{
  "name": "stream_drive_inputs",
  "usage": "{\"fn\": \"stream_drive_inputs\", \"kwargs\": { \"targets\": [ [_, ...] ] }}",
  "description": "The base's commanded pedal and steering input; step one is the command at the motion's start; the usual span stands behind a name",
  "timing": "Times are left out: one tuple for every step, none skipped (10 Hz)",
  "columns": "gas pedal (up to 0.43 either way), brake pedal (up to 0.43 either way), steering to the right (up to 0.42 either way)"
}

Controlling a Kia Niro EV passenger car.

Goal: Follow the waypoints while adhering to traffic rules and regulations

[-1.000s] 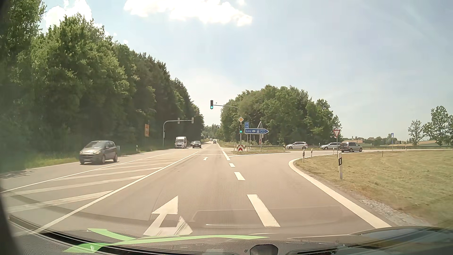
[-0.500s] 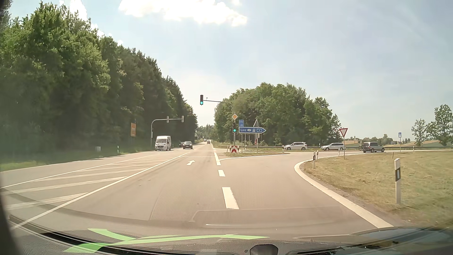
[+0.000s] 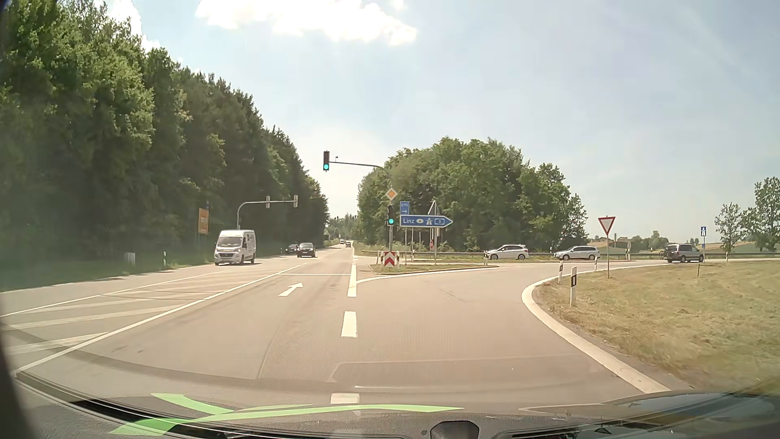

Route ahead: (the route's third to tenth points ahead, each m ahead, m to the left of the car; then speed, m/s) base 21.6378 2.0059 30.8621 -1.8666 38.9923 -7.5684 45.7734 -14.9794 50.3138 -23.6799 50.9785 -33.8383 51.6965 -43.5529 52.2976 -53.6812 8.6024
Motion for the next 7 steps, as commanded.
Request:
{"fn": "stream_drive_inputs", "kwargs": {
  "targets": [
    [0.047, 0.0, 0.019],
    [0.047, 0.0, 0.02],
    [0.047, 0.0, 0.021],
    [0.047, 0.0, 0.023],
    [0.047, 0.0, 0.025],
    [0.047, 0.0, 0.03],
    [0.067, 0.0, 0.032]
  ]
}}
